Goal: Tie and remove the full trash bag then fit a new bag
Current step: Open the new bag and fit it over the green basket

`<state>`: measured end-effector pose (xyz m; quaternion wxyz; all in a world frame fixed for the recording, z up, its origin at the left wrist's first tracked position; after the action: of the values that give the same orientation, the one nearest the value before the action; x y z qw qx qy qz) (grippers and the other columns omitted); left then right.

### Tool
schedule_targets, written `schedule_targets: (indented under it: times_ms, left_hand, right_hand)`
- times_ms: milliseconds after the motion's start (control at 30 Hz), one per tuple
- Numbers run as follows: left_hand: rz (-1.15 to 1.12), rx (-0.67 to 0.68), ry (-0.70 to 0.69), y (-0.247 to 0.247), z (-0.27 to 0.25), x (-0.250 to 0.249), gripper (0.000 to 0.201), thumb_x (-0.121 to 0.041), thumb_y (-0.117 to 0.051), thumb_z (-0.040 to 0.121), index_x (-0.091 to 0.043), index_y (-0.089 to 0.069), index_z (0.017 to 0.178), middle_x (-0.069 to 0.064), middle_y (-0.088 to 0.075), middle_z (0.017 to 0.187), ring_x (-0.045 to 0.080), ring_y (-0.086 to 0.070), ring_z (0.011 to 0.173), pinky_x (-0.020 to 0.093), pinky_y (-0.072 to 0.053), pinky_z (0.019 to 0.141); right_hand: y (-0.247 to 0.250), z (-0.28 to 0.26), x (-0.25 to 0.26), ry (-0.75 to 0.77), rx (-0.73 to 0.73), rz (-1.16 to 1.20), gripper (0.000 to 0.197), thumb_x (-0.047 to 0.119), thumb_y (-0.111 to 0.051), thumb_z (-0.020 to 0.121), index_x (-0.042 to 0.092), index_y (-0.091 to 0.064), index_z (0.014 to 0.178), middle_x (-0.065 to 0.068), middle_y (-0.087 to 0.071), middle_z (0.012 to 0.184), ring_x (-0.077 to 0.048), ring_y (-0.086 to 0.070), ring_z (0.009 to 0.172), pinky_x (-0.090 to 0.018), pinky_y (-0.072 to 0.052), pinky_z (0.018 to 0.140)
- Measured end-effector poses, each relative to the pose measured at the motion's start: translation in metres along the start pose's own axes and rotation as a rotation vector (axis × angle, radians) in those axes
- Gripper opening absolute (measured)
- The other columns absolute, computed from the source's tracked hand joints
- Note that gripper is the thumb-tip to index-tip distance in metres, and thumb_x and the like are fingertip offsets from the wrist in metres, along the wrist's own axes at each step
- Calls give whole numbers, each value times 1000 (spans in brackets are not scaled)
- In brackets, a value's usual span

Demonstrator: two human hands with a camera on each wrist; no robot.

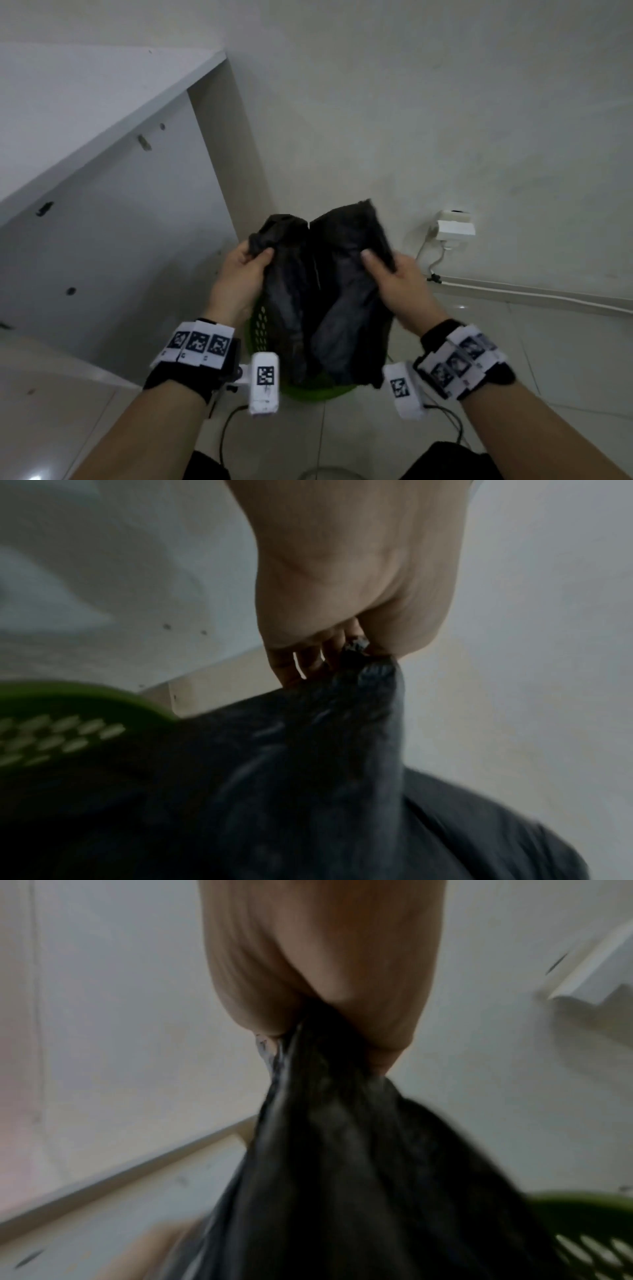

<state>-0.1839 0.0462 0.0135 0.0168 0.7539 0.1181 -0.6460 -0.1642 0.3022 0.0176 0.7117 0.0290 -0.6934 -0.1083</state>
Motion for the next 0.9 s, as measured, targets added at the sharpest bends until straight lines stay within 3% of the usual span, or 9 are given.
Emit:
schedule_targets:
  times_ms: [133,233,300,400,500,567,633,733,900]
  left_hand:
    - [187,-145,58,62,26,19,37,-16,-58,98,-12,-58,135,13,-66,128,31,-62,119,47,-47,106]
    - [367,-135,247,74,30,37,94,-47,-69,85,-19,-17,158,10,-43,155,31,-44,138,47,-35,116]
    - [497,-98,216,52,21,29,109,-53,-70,84,-17,0,159,9,-31,160,31,-32,146,41,-27,120]
    - [540,115,-127,-15,-3,3,95,-64,-75,70,-17,-44,147,-3,-50,146,16,-50,132,34,-39,113]
    - [661,412,-295,-79,-35,-6,81,-64,-73,69,-28,-54,139,-12,-63,132,0,-58,120,19,-46,102]
    - [709,400,-414,-98,-41,-17,56,-47,-75,79,-23,-62,129,-12,-71,116,0,-64,106,14,-49,88]
    - [644,287,-478,-95,-39,-32,6,-27,-68,91,-22,-71,92,-20,-72,79,-5,-65,77,9,-45,64]
    - [559,258,-388,-78,-28,-38,44,-23,-61,97,-26,-49,55,-22,-54,46,-11,-47,46,15,-32,47]
    - [522,118,-377,-24,0,-60,44,-42,-56,94,-2,-58,75,2,-55,70,11,-49,65,27,-37,58]
  right_hand:
    - [90,24,16,29,-305,-153,33,43,-56,97,14,-66,84,-4,-71,87,-19,-66,82,-37,-54,75]
    - [108,33,29,14,-265,-115,31,43,-55,98,19,-66,83,1,-72,91,-20,-69,87,-35,-54,77]
    - [104,40,38,-9,-250,-29,26,41,-58,97,20,-69,87,2,-73,97,-21,-70,92,-37,-57,83]
    - [82,47,49,-54,-244,45,30,47,-64,90,19,-72,87,-2,-76,100,-23,-72,94,-47,-58,90]
    - [42,47,61,-105,-159,161,34,46,-68,87,12,-73,91,-8,-77,99,-25,-73,93,-49,-58,90]
    - [13,39,71,-153,9,336,33,36,-65,93,5,-70,105,-13,-74,108,-26,-71,97,-44,-57,92]
    - [-7,27,77,-160,200,478,35,20,-60,95,-5,-61,120,-17,-70,112,-26,-68,98,-37,-58,90]
    - [-7,17,72,-96,266,274,21,2,-66,89,1,-68,110,-13,-75,102,-23,-72,91,-30,-59,82]
    - [46,37,68,-79,29,177,10,-1,-63,90,5,-71,93,-5,-75,78,-16,-68,66,-28,-58,62]
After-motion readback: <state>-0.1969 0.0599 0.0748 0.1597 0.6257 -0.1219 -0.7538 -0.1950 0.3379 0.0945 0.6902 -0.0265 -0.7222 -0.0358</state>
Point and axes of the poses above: each hand's wrist, its own z-axis towards the middle knuckle, its own y-axis out of the back of the hand, x = y × z, the point moved 7 cm from there along z, towards the middle knuckle
